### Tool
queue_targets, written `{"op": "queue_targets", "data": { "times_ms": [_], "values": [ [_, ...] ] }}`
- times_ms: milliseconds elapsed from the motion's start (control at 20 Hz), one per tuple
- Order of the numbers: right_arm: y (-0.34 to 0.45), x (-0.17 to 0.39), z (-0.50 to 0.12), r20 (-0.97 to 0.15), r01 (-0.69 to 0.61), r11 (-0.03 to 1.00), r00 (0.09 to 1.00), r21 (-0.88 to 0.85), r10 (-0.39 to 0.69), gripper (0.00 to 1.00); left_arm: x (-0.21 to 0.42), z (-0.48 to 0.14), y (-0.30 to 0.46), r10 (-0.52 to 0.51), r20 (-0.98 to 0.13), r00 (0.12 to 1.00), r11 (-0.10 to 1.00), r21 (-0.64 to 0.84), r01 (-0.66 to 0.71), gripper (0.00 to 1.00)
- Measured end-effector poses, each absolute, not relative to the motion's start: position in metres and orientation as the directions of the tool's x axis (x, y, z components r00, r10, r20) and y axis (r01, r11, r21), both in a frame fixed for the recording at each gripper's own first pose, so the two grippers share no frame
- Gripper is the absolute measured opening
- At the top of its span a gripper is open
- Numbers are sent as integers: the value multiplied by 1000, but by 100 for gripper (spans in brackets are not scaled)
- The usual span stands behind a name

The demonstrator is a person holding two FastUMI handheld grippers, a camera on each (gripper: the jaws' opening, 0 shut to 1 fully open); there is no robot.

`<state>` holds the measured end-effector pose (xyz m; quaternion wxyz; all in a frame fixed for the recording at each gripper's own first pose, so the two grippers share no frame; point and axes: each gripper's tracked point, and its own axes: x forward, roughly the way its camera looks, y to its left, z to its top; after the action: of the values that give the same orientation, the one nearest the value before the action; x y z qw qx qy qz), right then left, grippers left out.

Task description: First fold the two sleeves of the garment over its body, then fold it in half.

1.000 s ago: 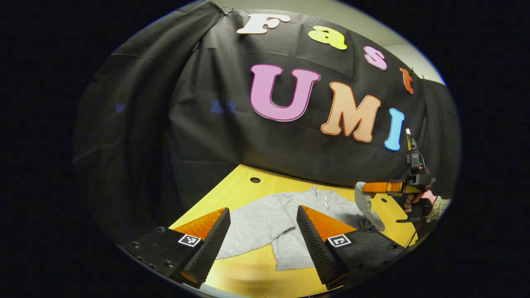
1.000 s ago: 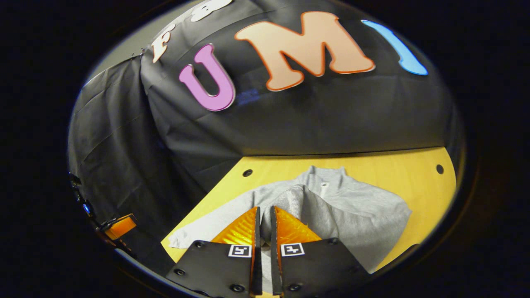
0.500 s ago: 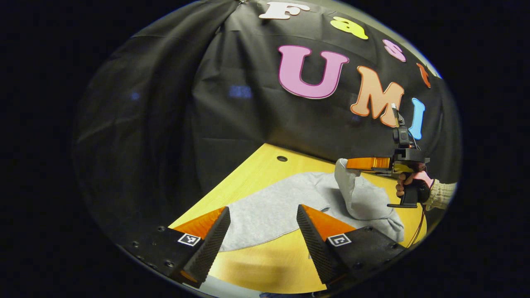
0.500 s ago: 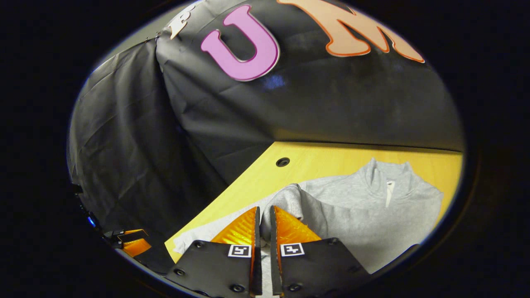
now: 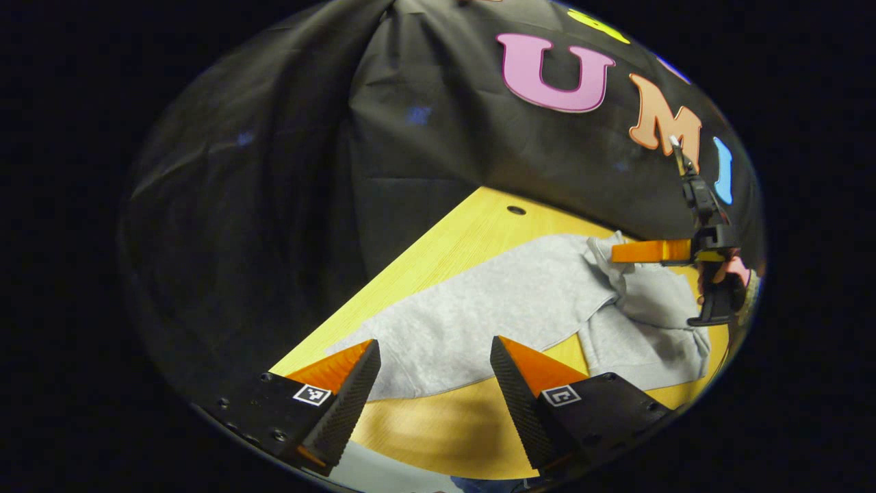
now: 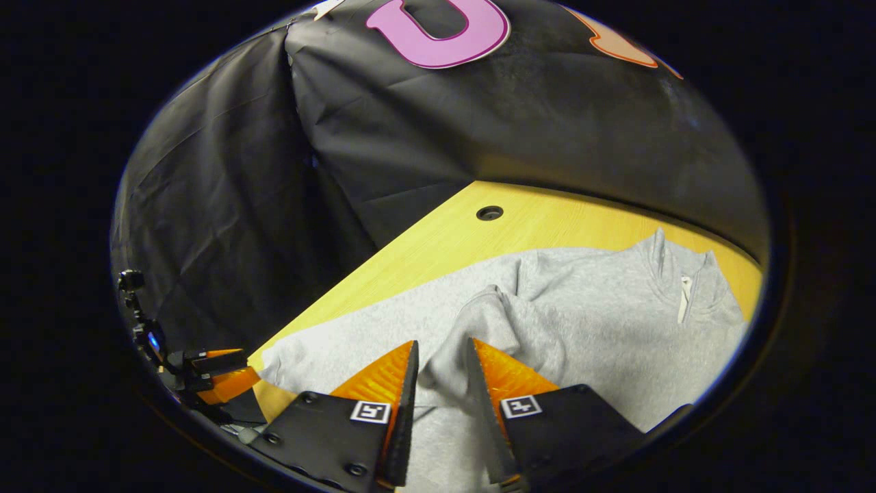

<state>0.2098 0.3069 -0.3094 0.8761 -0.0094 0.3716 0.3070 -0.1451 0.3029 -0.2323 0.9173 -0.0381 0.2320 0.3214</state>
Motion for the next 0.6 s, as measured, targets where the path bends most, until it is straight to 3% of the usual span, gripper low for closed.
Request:
{"op": "queue_targets", "data": {
  "times_ms": [50,150,300,600],
  "values": [
    [304,211,-305,-657,-552,805,527,217,539,42,-146,-241,306,576,-462,675,788,92,-609,95],
    [290,206,-303,-658,-550,814,546,186,519,100,-150,-255,311,583,-488,650,780,112,-616,95],
    [265,204,-277,-624,-536,830,599,153,502,95,-149,-266,315,595,-512,620,766,127,-630,95],
    [193,190,-213,-558,-463,878,700,121,446,99,-156,-284,321,601,-541,588,765,177,-619,94]
  ]
}}
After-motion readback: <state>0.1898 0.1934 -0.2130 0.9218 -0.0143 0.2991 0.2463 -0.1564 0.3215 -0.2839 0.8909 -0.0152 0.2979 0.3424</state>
